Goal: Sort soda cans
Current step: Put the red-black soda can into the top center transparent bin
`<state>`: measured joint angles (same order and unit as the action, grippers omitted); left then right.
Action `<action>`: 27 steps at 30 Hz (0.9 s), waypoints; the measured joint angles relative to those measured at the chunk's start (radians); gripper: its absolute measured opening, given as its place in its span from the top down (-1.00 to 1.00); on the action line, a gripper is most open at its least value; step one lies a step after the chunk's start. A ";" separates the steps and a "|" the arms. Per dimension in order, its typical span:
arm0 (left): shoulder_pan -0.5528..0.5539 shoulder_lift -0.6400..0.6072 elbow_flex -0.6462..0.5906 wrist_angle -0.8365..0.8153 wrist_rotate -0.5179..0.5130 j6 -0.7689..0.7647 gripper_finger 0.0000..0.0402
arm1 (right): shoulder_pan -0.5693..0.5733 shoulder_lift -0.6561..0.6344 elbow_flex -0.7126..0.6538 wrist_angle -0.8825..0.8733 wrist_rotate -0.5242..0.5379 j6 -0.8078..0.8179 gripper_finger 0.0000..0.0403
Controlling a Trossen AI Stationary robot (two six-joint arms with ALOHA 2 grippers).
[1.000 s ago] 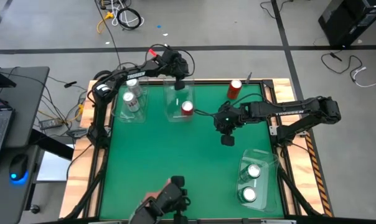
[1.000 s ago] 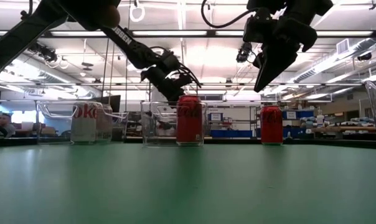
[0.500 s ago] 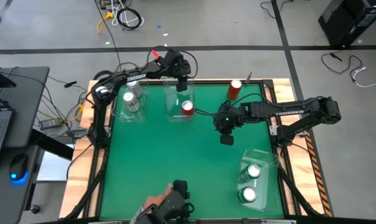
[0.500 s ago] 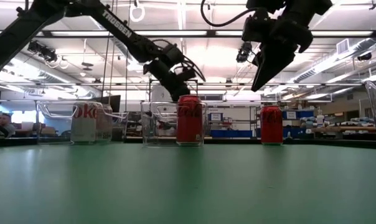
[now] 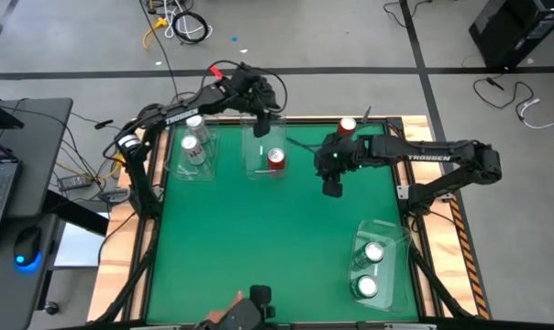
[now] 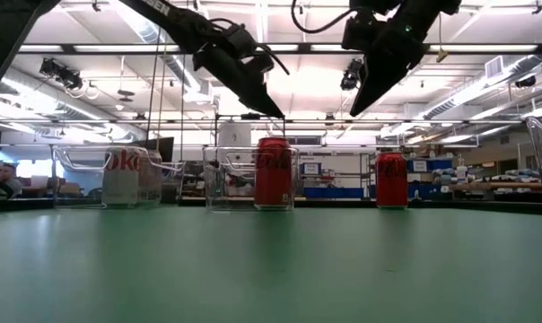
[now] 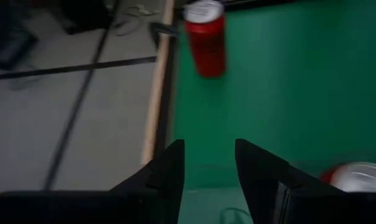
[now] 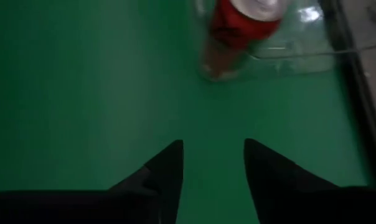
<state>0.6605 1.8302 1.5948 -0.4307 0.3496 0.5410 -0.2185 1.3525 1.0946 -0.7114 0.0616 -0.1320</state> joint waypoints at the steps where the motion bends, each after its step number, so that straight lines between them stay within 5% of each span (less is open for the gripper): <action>1: 0.000 -0.002 0.000 -0.014 0.019 -0.003 0.26 | -0.018 -0.004 0.000 -0.007 0.000 -0.013 0.21; 14: -0.055 -0.008 -0.022 -0.004 0.176 -0.043 0.47 | -0.319 -0.100 0.000 -0.050 -0.001 -0.058 0.02; 22: -0.080 -0.008 -0.029 0.056 0.347 -0.096 0.53 | -0.486 -0.050 0.000 -0.041 -0.029 -0.051 -0.30; 27: -0.094 -0.008 -0.029 0.073 0.359 -0.105 0.53 | -0.578 -0.015 0.000 -0.021 -0.036 -0.015 -0.56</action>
<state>0.5667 1.8221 1.5658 -0.3572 0.7086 0.4362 -0.7965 1.3373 1.0946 -0.7327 0.0258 -0.1474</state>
